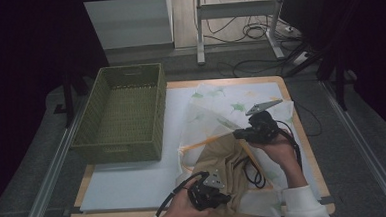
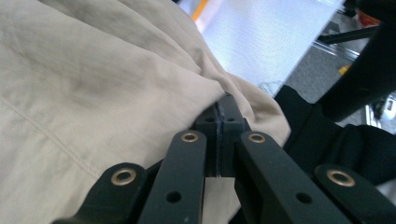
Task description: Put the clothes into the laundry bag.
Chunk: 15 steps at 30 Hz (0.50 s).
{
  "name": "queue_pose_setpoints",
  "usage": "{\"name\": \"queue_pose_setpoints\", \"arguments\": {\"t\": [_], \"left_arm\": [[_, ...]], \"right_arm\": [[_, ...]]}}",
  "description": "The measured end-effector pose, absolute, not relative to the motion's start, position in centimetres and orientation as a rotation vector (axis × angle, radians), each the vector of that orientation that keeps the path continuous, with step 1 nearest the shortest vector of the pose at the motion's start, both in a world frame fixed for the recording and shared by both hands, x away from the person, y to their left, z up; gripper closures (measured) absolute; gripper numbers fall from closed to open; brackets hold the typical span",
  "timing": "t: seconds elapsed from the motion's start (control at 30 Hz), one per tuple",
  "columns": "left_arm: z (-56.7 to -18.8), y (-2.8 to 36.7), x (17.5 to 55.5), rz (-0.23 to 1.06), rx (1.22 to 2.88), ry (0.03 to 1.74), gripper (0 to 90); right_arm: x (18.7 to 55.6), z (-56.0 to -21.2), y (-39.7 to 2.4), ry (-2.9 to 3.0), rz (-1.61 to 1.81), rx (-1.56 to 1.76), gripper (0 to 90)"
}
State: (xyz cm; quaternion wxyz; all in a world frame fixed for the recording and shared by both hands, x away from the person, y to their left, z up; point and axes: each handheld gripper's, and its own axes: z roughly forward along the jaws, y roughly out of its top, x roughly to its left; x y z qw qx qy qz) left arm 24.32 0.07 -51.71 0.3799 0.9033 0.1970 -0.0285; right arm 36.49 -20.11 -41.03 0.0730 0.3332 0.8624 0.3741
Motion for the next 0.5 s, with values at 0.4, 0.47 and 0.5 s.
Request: {"name": "queue_pose_setpoints", "arguments": {"t": [0.4, 0.47, 0.5], "left_arm": [[-52.2, -0.9, 25.4, -0.042, 2.342, 0.506, 90.0], [-52.2, -1.2, 25.7, -0.029, 2.326, 0.532, 90.0], [-52.2, -1.2, 25.9, -0.027, 2.327, 0.536, 90.0]], "right_arm": [[36.5, -41.1, -20.1, 2.594, 1.122, 0.997, 86.2], [36.5, -41.1, -20.0, 2.595, 1.121, 0.998, 86.2], [36.5, -41.1, -20.0, 2.595, 1.121, 0.998, 86.2]]}}
